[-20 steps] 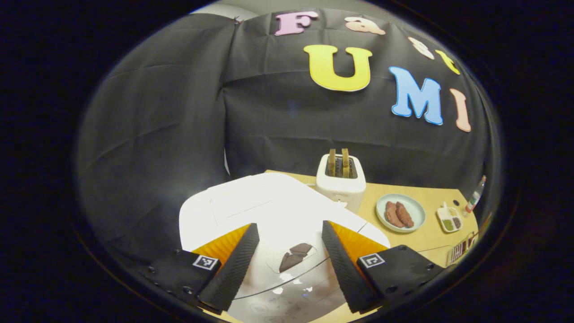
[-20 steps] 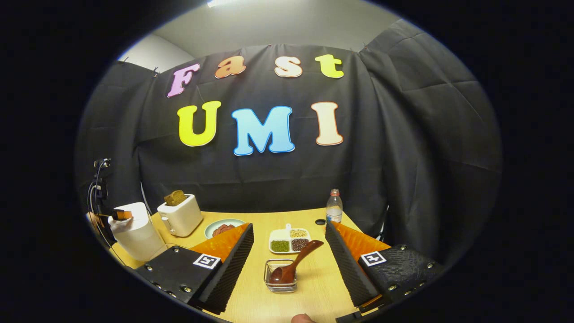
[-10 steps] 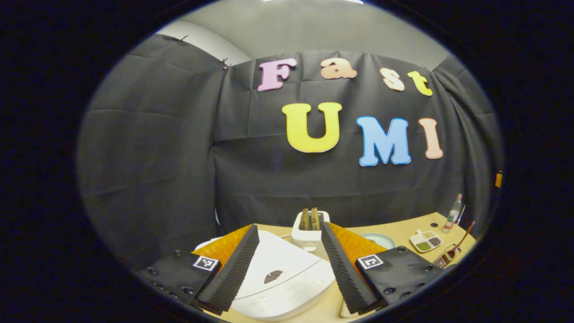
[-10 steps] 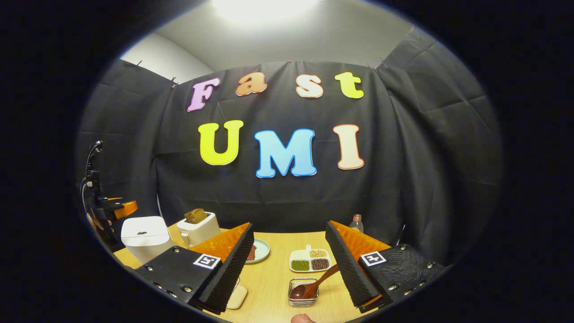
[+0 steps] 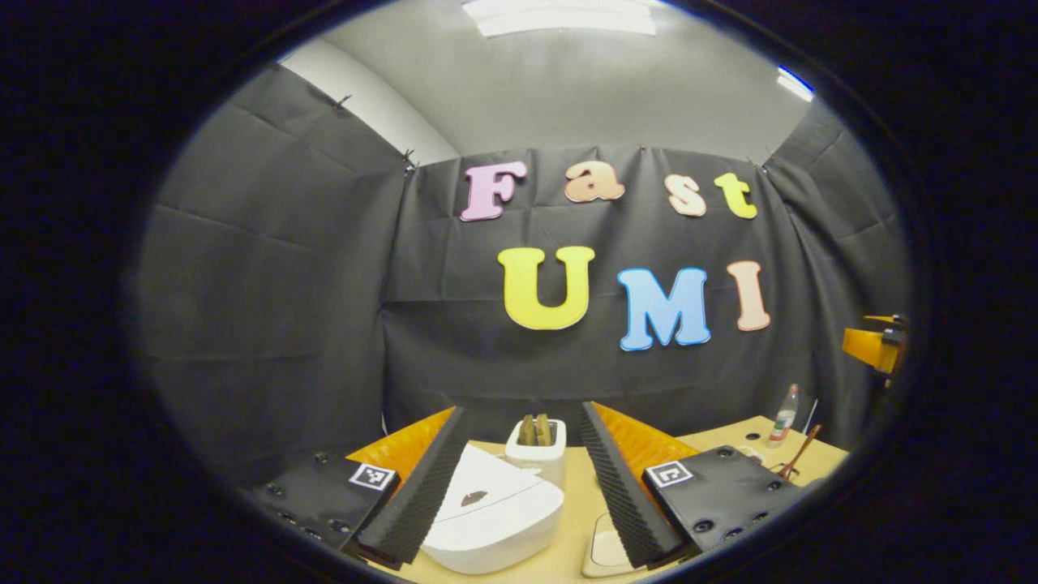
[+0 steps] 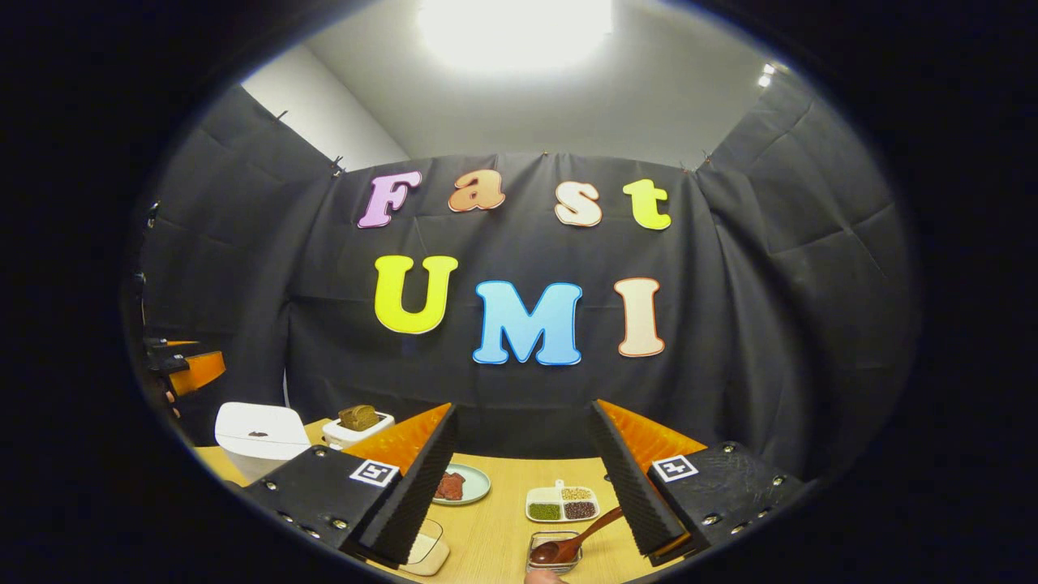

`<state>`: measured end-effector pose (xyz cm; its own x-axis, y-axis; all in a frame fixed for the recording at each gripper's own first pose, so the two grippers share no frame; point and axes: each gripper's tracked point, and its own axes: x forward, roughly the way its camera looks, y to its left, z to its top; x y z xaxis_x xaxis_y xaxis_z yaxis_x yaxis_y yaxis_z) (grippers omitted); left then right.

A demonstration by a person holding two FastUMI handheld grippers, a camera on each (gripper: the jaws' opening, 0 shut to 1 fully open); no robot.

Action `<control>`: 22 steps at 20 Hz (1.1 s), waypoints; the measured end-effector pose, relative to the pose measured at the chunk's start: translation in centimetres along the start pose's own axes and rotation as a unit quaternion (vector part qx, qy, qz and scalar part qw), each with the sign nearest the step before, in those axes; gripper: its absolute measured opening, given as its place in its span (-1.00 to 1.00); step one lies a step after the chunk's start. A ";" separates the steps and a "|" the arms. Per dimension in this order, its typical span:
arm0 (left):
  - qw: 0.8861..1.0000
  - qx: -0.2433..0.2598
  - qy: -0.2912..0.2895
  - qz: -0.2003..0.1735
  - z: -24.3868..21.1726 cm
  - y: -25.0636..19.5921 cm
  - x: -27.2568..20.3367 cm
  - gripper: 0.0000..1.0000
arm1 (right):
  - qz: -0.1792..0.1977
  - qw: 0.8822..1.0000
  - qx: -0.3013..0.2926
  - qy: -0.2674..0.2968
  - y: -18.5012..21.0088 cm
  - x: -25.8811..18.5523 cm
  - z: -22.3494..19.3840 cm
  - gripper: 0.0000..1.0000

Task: Close the left gripper, press the button to open the rice cooker; take a wooden spoon from the chopstick holder with the right hand, scoop a spoonful of rice and pour it into the rice cooker, then put the wooden spoon back into the chopstick holder.

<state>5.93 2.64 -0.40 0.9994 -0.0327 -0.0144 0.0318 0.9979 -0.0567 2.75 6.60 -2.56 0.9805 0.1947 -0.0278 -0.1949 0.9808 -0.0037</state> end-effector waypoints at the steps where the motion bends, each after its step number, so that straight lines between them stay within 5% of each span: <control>1: 1.000 0.000 -0.003 -0.005 0.2 -0.3 -0.4 0.90 | 0.001 1.000 0.003 -0.003 0.3 0.0 0.1 0.95; 22: 0.999 -0.013 -0.029 -0.038 2.4 -3.1 -3.1 0.92 | -0.019 0.999 0.032 -0.002 0.9 -1.4 0.1 0.95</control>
